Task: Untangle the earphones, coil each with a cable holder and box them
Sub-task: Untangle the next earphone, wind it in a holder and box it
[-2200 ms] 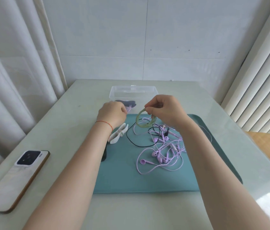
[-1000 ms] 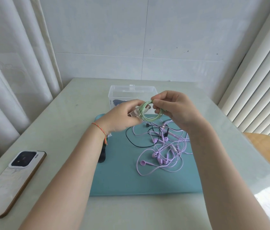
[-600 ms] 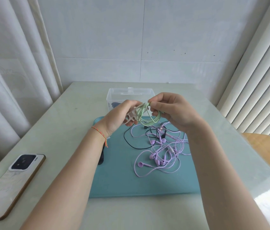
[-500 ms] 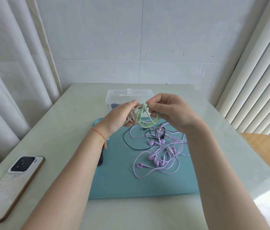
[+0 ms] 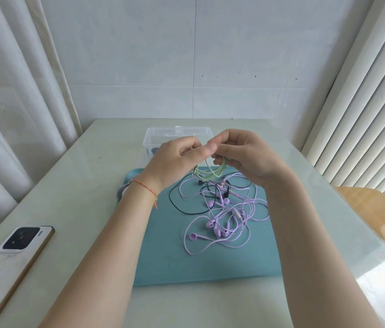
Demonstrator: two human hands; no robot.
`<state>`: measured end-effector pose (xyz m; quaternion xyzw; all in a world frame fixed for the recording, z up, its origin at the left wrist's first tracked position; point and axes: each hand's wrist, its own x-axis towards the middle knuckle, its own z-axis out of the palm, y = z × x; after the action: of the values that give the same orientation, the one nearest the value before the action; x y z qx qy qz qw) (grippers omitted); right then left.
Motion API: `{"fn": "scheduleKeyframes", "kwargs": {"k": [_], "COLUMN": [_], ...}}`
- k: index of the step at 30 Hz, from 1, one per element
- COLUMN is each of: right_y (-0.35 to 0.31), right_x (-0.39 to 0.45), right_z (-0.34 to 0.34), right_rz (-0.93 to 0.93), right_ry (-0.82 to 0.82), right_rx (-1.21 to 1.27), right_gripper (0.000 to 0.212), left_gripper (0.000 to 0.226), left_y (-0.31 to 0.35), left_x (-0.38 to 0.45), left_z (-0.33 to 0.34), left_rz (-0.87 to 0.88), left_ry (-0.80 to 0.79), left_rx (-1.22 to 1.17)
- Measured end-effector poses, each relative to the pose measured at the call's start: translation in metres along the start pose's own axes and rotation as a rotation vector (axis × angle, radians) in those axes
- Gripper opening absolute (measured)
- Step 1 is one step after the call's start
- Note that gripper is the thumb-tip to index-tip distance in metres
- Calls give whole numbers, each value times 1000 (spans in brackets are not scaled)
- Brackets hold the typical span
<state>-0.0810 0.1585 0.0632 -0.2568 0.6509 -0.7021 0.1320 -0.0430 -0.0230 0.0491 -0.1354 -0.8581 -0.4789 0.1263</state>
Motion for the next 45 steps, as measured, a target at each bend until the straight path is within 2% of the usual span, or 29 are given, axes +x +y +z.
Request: {"fn": "scheduleKeyframes", "kwargs": {"k": [3, 6, 10, 12, 15, 17, 19, 21, 23, 25, 26, 31, 34, 38, 45], "right_y": [-1, -1, 1, 3, 5, 7, 9, 9, 9, 8, 8, 11, 10, 11, 10], "right_x": [-1, -1, 1, 3, 4, 5, 6, 7, 7, 7, 7, 6, 5, 4, 2], "right_z": [-1, 0, 8, 11, 15, 17, 17, 15, 13, 12, 12, 7, 3, -1, -3], "right_rz": [21, 30, 19, 22, 22, 24, 12, -1, 9, 20, 24, 43, 60, 105, 107], "right_ry": [-3, -18, -15, -18, -22, -5, 16, 33, 49, 53, 52, 76, 66, 24, 11], "right_rx": [16, 22, 78, 78, 37, -3, -51, -113, -161, -210, -240, -350, -369, -475, -501], "right_gripper": [9, 10, 11, 10, 8, 7, 4, 3, 4, 4, 4, 2, 3, 7, 18], "left_gripper": [41, 27, 38, 38, 45, 30, 12, 20, 37, 39, 39, 28, 16, 10, 4], "left_y": [-3, -3, -3, -3, -6, -6, -3, -3, -5, -7, -8, -15, -20, -24, -24], "left_x": [-1, -2, 0, 1, 1, 0, 0, 1, 2, 2, 2, 1, 1, -1, -1], "left_z": [0, 0, 7, 10, 13, 17, 19, 22, 22, 19, 19, 13, 5, 1, 1], "left_rz": [29, -30, -145, -164, -152, -131, -172, -208, -258, -301, -308, -269, -257, -303, -285], "left_ry": [-55, -139, -124, -99, -58, -39, -38, -47, -14, 39, 47, 46, -16, -82, -28], "left_rx": [-97, -321, -730, -842, -722, -674, -747, -753, -516, -256, -224, -392, -430, -394, -374]}}
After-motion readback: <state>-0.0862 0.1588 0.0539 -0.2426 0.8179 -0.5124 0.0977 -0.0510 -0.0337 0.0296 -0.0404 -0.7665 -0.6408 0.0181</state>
